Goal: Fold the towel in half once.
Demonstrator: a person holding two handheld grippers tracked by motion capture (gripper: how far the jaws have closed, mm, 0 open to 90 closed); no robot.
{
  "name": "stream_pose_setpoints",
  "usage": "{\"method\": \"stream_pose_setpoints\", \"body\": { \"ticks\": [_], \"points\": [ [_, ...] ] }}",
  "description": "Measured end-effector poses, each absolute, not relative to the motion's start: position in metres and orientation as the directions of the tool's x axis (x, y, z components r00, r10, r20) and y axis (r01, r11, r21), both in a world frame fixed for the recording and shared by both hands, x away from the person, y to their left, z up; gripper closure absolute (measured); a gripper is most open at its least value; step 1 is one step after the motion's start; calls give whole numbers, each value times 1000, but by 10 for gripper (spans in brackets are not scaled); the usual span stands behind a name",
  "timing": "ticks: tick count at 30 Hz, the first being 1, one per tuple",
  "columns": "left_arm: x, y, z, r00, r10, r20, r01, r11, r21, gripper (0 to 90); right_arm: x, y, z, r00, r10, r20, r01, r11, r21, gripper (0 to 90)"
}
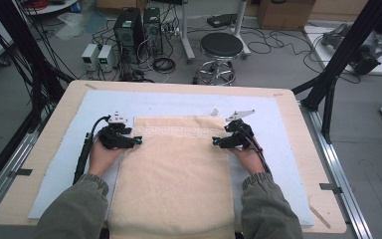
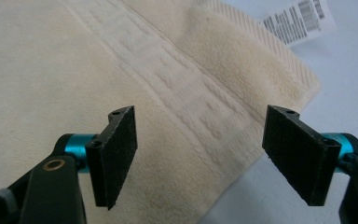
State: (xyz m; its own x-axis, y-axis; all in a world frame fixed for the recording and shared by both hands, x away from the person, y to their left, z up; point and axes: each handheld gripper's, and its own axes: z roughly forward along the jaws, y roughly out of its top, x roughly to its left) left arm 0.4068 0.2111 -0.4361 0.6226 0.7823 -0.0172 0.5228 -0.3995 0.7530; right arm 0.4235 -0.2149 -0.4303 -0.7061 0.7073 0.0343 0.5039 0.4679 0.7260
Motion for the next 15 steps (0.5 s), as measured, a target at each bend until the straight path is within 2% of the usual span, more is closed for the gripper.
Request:
{"method": "stream_pose_setpoints", "body": {
  "ticks": [3, 7, 15],
  "points": [
    [409, 211, -440, 607, 795, -18, 542, -398, 740, 385, 425, -217, -436, -694, 718, 51, 529, 461, 713, 330],
    [409, 211, -441, 592, 806, -30, 552, -378, 743, 438, 424, -217, -440, -688, 726, 20, 519, 472, 713, 412],
    [406, 209, -438, 581, 811, -70, 583, -356, 730, 675, 423, -215, -437, -697, 717, 33, 526, 480, 702, 627]
  ]
}}
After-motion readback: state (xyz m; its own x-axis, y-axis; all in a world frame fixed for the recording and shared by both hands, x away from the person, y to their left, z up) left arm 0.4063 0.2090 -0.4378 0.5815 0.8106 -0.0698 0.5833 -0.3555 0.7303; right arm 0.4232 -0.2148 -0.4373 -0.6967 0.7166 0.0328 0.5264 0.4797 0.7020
